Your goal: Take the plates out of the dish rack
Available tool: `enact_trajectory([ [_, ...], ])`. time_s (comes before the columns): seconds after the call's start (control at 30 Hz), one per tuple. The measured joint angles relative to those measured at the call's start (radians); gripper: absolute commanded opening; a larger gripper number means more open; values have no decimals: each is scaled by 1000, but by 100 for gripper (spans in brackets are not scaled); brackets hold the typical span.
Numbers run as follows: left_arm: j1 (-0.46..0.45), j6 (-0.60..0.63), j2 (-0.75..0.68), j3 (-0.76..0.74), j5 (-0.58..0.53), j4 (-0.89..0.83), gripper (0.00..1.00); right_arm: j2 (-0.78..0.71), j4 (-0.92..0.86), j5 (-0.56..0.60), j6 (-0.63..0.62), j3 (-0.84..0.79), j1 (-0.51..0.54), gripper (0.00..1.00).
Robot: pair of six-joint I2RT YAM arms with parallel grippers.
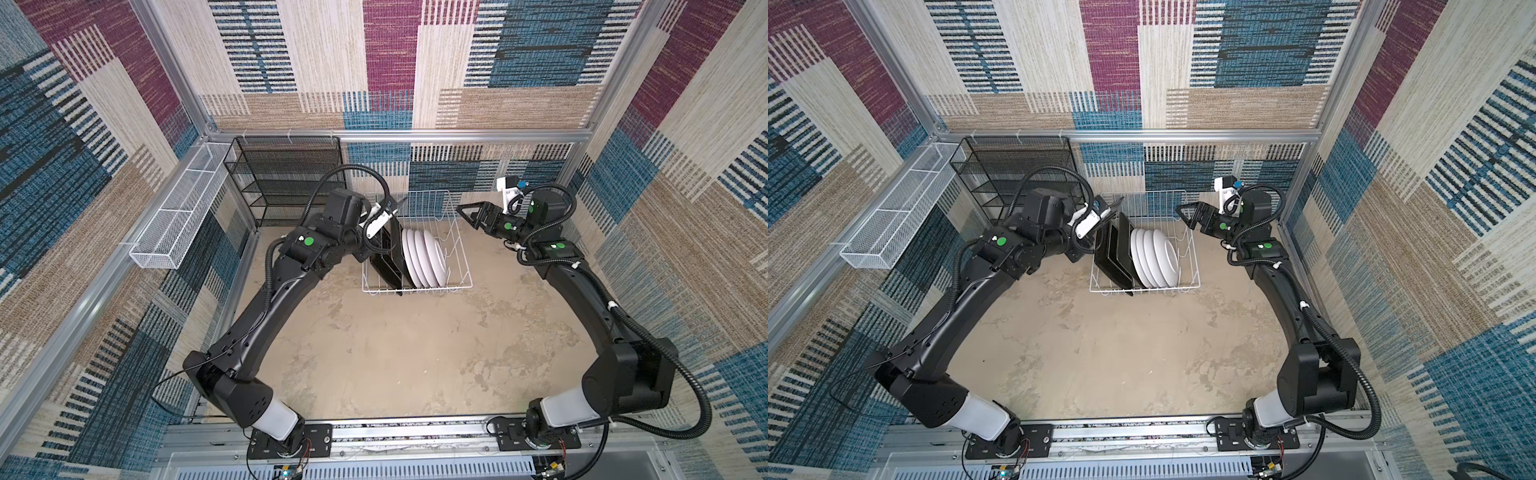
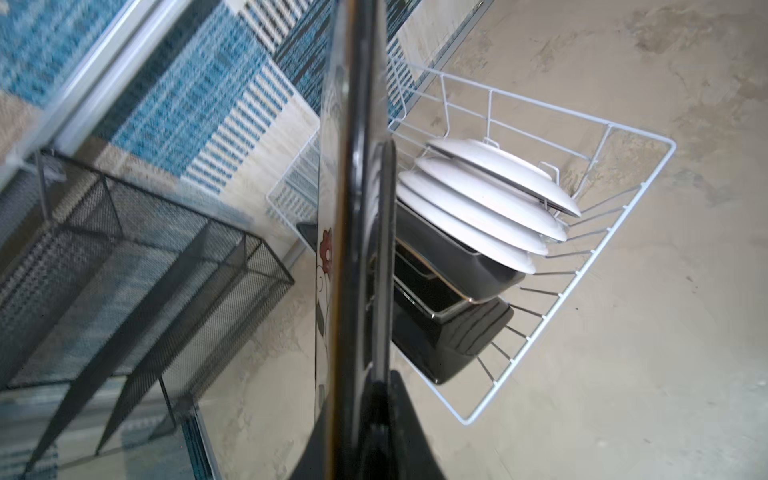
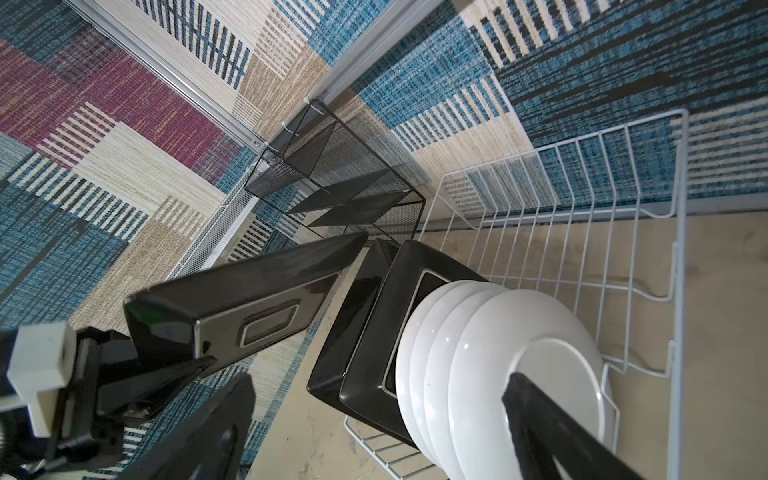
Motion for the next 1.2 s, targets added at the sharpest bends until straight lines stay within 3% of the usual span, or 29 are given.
enact_trajectory([
  [0.13, -53, 179, -45, -182, -53, 208, 0, 23, -27, -35, 19, 66, 5, 96],
  [0.53, -124, 552, -55, -358, -180, 654, 0, 102, -103, -88, 49, 145, 45, 89],
  [1.07, -134, 683, -57, -488, -190, 854, 0, 195, -134, -117, 63, 218, 114, 77],
  [1.2, -136, 697, -57, -509, -190, 874, 0, 212, -150, -117, 63, 219, 126, 69],
])
